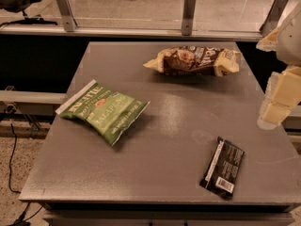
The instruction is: Move rxbar chocolate near green jalapeno chip bag
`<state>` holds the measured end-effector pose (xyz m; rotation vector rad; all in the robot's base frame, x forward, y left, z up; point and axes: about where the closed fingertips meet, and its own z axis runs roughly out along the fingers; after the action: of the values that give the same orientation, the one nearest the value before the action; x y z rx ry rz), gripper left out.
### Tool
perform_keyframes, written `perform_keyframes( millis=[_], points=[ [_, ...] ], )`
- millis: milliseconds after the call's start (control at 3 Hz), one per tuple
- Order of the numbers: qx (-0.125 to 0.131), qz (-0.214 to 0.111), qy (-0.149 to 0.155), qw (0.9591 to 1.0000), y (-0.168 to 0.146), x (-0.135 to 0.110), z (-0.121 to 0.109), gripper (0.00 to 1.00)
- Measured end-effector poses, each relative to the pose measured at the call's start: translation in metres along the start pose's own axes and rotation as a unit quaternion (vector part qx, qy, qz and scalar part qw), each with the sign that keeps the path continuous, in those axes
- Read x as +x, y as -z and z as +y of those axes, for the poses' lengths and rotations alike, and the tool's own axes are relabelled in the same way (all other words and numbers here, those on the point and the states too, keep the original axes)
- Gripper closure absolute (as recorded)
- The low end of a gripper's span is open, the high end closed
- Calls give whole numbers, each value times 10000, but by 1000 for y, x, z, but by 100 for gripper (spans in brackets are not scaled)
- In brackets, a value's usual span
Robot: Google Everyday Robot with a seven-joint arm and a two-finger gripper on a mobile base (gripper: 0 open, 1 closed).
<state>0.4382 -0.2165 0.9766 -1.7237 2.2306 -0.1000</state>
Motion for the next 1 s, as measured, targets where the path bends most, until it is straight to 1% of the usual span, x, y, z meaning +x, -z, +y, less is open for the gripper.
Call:
perform_keyframes(
  millis=[333, 667, 1000],
  points=[
    [1, 0, 0, 10000, 0, 0, 0, 0],
    [-48, -22, 227, 9997, 1, -3, 5, 0],
    [-332, -264, 955, 9945, -9, -12, 35, 0]
  ],
)
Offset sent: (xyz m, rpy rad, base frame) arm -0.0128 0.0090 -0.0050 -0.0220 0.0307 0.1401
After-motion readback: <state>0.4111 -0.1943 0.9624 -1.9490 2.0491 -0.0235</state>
